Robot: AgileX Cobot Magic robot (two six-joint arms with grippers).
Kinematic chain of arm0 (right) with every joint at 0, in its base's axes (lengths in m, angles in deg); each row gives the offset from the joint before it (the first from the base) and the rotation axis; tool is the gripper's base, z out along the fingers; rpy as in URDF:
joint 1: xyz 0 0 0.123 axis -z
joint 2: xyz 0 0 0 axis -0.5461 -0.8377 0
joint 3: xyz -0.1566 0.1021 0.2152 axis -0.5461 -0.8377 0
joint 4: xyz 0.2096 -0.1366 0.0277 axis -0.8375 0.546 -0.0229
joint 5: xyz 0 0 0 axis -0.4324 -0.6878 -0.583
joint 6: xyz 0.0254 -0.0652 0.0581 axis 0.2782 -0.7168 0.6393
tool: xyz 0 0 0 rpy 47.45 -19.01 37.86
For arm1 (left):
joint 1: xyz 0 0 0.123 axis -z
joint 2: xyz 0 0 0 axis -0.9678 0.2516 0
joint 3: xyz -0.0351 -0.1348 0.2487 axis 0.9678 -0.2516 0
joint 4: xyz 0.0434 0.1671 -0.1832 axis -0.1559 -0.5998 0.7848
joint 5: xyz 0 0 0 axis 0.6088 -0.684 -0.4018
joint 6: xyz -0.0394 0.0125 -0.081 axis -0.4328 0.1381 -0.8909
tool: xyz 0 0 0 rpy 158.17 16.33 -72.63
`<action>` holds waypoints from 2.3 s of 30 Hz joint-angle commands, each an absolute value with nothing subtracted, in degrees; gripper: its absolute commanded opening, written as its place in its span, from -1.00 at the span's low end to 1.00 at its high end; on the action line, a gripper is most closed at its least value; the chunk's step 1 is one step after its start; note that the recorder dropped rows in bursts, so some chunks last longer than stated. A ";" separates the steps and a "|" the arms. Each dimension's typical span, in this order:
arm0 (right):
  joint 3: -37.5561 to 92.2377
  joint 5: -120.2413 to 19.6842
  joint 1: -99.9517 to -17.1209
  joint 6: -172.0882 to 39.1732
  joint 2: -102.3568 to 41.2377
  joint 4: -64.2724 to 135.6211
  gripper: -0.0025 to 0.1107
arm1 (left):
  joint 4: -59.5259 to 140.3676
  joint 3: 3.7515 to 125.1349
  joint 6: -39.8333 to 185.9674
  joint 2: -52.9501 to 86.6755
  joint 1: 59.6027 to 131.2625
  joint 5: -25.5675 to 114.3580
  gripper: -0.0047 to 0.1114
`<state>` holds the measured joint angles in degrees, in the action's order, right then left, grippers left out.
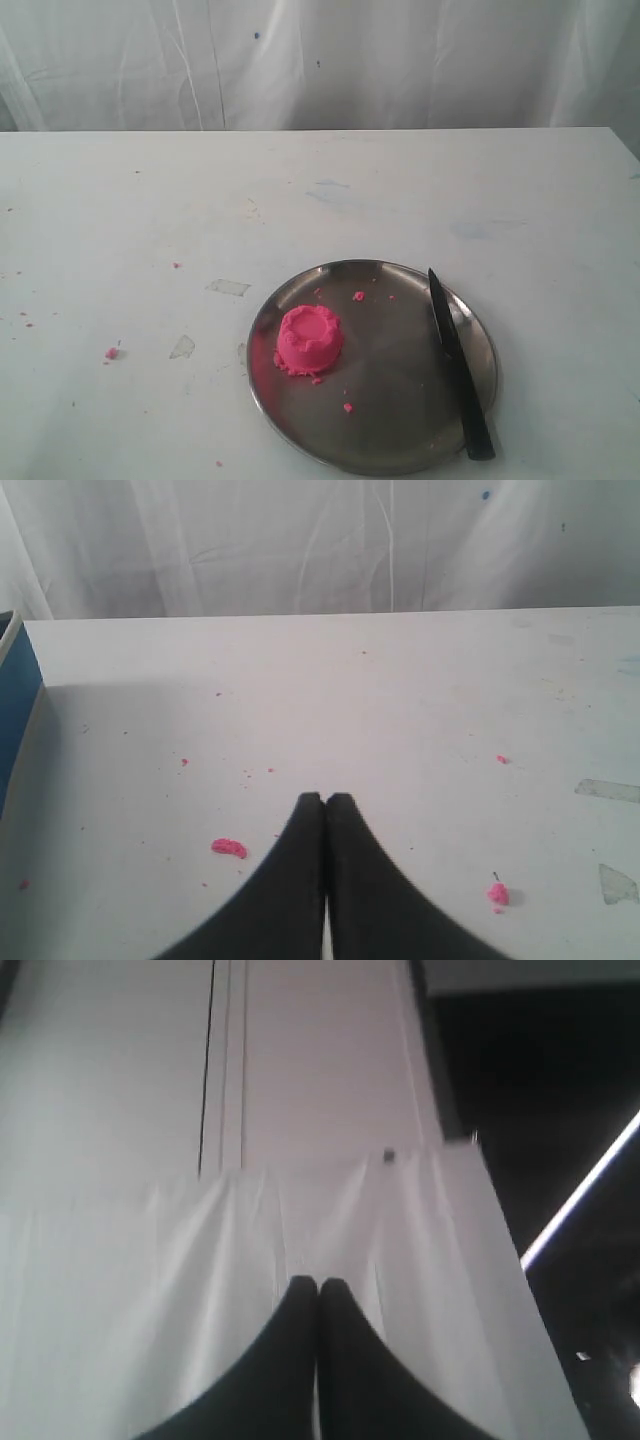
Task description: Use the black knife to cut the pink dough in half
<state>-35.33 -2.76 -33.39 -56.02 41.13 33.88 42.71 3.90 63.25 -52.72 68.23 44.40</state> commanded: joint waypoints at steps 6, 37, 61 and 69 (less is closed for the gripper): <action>-27.23 -11.55 -33.10 -44.48 41.24 33.16 -0.96 | 43.33 3.75 63.29 -52.95 68.12 44.72 -0.92; -18.14 -51.48 -34.79 -76.07 28.02 36.08 -0.96 | 43.33 3.75 63.39 -52.95 68.12 44.72 -0.92; 1.21 -94.58 -39.34 -97.08 -24.12 -2.42 -0.96 | 43.33 3.75 63.39 -52.95 68.12 44.72 -0.92; 3.56 -109.15 -39.34 -118.14 -34.60 -22.20 -0.96 | 43.33 3.75 63.39 -52.95 68.12 44.72 -0.92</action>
<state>2.89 -109.99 -39.38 -114.46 -32.71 -19.72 42.71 3.90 63.35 -52.72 68.23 44.40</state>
